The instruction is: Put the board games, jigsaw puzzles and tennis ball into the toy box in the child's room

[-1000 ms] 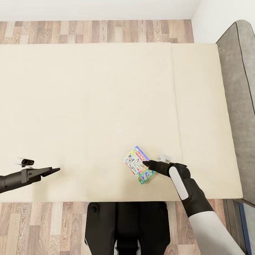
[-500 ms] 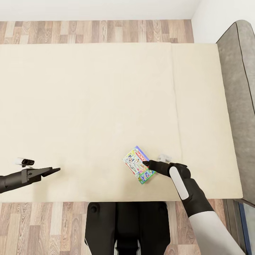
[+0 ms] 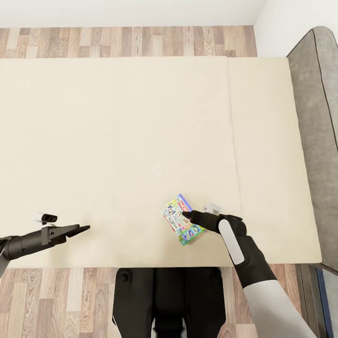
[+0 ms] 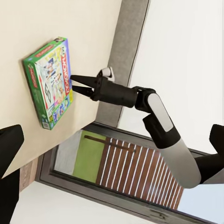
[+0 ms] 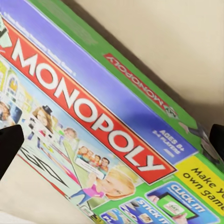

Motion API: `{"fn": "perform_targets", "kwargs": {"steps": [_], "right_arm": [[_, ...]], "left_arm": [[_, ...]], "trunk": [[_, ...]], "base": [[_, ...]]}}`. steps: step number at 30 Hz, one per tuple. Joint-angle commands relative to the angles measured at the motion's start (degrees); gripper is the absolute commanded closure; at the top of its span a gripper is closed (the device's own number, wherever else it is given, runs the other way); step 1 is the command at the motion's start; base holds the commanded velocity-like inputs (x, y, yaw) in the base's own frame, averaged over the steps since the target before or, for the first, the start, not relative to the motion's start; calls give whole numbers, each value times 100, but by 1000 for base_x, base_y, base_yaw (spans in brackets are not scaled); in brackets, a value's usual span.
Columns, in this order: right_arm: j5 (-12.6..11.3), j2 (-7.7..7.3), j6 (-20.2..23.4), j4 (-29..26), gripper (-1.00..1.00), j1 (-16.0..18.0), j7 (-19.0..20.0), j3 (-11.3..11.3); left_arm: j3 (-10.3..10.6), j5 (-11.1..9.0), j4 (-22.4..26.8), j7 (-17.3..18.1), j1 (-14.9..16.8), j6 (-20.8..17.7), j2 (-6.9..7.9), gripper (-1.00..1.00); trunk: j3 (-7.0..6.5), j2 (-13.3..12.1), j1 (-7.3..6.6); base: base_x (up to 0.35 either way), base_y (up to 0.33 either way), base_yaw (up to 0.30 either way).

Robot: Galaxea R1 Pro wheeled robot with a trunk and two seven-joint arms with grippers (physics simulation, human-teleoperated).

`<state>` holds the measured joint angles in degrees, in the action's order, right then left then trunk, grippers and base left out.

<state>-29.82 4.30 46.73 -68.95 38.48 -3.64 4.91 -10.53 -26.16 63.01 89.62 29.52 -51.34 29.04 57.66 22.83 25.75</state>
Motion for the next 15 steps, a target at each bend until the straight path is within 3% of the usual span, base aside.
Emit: {"fn": "perform_targets", "kwargs": {"steps": [1,15], "right_arm": [[-43,4,20,-6,-100,2,-38,1],[-41,23,25,3,-100,2,-33,1]], "left_arm": [[3,-1,1,20,1,-61,-1,-100],[7,5,-4,20,1,-60,-13,-100]], "trunk": [[6,9,4],[6,9,4]], "base": [[0,0,0],[0,0,0]]}}
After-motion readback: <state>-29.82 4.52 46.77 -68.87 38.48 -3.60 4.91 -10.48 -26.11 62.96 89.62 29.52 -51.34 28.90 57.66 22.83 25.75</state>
